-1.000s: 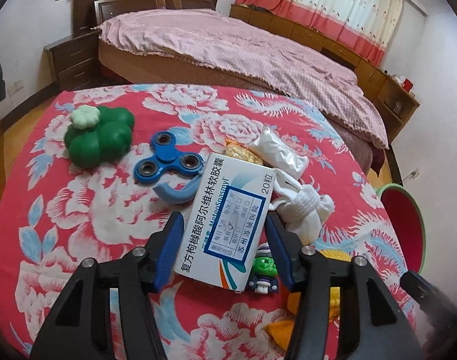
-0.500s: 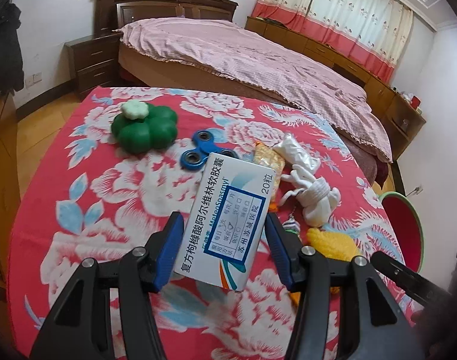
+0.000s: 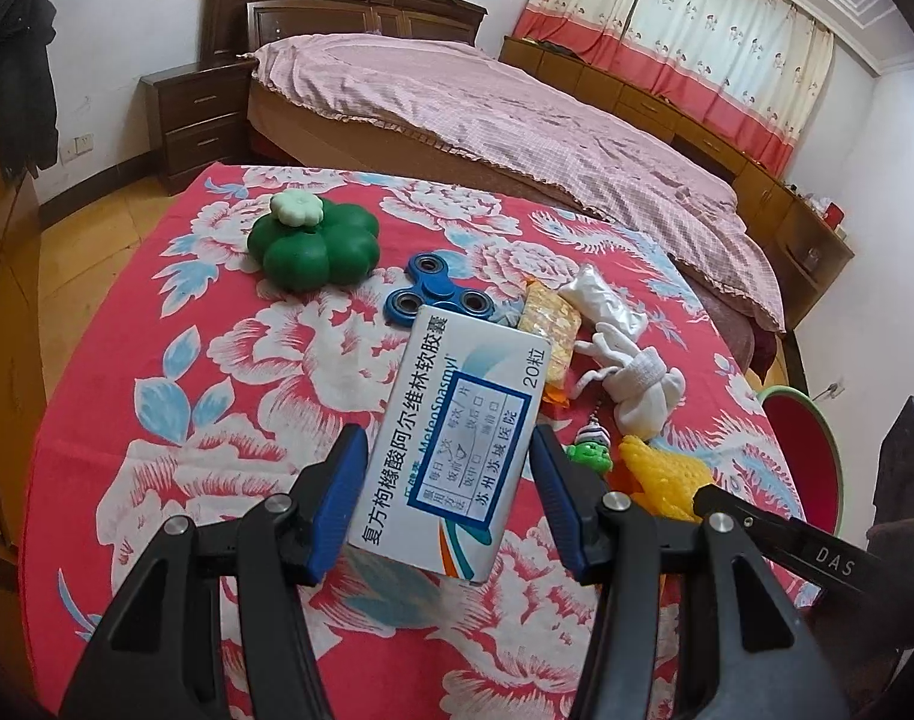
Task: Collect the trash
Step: 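Grasp the yellow foam net with the right tool while the left tool holds the box, then carry the medicine box and foam net over the red bin with both tools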
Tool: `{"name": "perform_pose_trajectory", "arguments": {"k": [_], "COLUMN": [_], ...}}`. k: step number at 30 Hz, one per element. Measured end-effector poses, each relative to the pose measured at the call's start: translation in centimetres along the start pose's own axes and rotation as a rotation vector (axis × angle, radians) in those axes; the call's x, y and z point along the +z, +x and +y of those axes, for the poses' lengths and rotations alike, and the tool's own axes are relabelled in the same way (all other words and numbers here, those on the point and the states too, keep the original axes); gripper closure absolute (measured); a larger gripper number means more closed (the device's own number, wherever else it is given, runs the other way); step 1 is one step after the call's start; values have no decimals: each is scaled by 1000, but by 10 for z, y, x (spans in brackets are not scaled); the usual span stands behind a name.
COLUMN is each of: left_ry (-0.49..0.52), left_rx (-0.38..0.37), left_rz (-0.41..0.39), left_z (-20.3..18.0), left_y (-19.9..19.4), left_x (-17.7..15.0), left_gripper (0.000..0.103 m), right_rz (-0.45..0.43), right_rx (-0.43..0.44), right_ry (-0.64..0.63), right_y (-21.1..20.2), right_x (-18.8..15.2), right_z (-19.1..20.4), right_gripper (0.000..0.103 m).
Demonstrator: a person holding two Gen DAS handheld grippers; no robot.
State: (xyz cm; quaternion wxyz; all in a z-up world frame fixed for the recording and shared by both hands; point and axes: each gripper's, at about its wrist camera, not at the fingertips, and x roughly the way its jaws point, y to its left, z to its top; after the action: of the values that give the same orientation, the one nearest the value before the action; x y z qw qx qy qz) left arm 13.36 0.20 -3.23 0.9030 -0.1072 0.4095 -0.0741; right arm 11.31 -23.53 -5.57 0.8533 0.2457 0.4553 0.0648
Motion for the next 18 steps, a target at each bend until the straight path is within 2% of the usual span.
{"name": "perform_pose_trajectory", "arguments": {"k": [3,6,11,18], "left_ry": [3,9,21,46], "left_rx": [-6,-15,-27,-52], "left_rz": [1,2,-7,-9], "left_z": [-3,-7,-15,-30], "left_y": [-1,-2,-8,-15], "left_x": [0,0,1,2], "left_gripper": [47,47,47,47], "right_rz": [-20,-48,-111,-210], "right_rx": [10,20,38,13], "right_ry": [-27,-51,-94,-117], "right_y": [-5,-10,-29,-62], "right_x": [-1,-2,-3,0], "right_z": [5,9,15,13], "right_gripper": [83,91,92,92]}}
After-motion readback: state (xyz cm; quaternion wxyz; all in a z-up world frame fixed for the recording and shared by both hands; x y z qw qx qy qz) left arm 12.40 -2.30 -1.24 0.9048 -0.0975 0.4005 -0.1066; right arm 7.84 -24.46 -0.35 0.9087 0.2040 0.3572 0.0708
